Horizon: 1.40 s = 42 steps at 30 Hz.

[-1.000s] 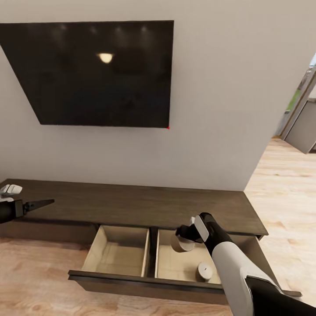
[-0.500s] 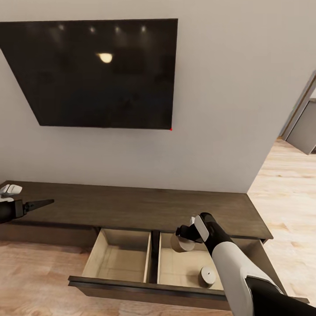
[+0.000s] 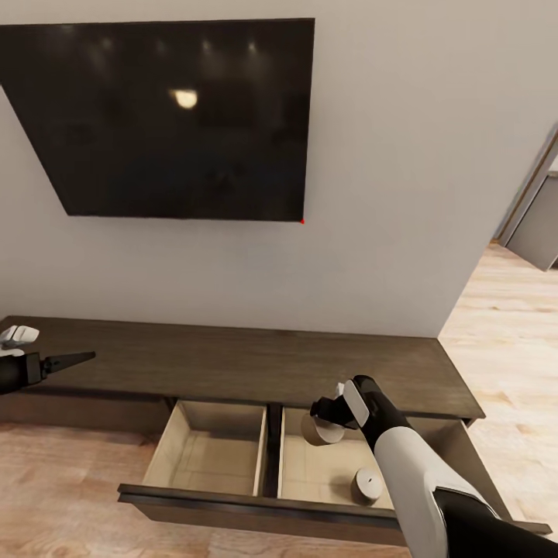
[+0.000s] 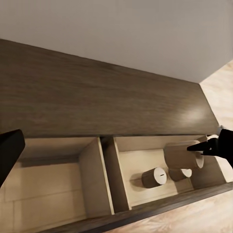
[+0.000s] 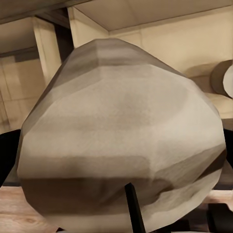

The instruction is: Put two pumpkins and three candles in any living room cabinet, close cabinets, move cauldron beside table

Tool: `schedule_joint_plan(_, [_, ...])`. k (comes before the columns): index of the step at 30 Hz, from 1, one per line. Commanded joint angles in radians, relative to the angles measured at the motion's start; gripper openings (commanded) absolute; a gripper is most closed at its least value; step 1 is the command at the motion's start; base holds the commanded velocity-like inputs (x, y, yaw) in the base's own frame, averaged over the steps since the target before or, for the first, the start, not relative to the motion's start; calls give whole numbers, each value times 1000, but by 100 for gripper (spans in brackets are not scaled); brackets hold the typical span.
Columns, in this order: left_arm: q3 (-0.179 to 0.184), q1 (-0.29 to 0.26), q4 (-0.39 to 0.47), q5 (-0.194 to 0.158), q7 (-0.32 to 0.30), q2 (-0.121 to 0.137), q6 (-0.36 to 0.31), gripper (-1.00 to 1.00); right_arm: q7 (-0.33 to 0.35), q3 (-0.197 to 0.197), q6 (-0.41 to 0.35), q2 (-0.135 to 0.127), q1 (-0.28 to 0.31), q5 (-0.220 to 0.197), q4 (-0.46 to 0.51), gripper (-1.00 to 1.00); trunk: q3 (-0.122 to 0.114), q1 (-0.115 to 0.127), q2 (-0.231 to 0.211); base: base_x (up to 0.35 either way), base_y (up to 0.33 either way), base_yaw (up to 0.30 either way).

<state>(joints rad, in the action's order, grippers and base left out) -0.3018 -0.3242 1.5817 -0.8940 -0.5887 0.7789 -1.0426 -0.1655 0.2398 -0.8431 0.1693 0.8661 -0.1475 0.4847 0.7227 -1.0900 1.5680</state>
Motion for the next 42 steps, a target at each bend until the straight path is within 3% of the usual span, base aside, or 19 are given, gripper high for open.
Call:
schedule_joint_plan(1, [-1, -1, 0, 4, -6, 0, -5, 100, -9, 4, -2, 1, 1, -12, 2, -100, 4, -4, 8, 0, 0, 0])
schedule_joint_plan(32, [-1, -1, 0, 4, -6, -1, -5, 100, -20, 0, -3, 2, 1, -10, -2, -100, 101, -123, 225, 0, 0, 0])
schedule_joint_plan(42, [-1, -1, 0, 3, -6, -1, -5, 100, -48, 0, -3, 5, 3, -11, -67, -100, 133, -161, 295, 0, 0, 0])
